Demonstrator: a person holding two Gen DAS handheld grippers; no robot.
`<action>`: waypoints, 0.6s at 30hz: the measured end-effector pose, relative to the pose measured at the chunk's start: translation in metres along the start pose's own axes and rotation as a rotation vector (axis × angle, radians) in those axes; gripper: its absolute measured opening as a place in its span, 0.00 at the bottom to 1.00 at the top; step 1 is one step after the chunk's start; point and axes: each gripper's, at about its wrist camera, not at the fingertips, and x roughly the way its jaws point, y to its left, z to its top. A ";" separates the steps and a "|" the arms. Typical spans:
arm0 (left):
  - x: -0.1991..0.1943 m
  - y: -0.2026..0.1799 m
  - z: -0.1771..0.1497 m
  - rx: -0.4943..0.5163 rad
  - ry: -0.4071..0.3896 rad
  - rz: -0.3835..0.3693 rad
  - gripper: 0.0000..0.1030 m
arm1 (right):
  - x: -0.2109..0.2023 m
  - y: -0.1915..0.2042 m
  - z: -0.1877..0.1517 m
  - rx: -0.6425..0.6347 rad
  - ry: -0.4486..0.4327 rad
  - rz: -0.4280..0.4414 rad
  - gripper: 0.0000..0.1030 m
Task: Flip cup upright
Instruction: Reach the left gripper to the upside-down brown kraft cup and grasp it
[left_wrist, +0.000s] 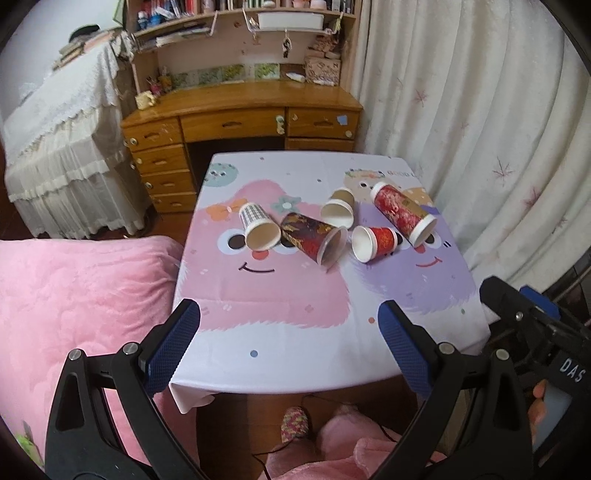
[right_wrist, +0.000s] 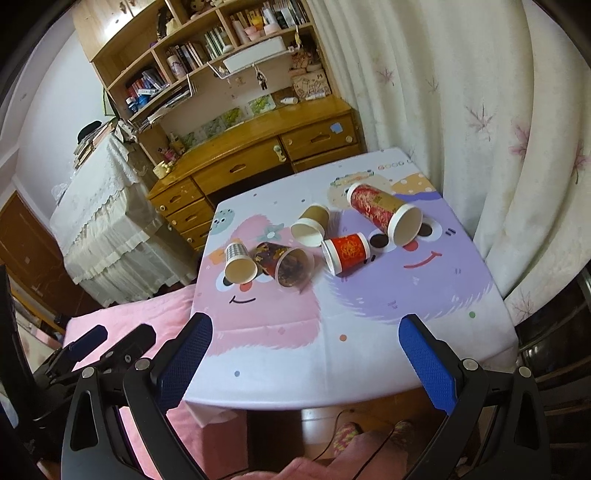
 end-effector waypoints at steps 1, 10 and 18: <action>0.003 0.003 0.001 -0.001 0.014 -0.008 0.94 | -0.002 0.008 -0.003 -0.023 -0.028 -0.027 1.00; 0.045 0.004 0.030 0.029 0.093 -0.060 0.93 | 0.005 0.043 -0.013 -0.258 -0.062 -0.176 1.00; 0.117 -0.025 0.082 0.121 0.184 -0.090 0.93 | 0.053 0.001 0.023 -0.200 -0.020 -0.136 1.00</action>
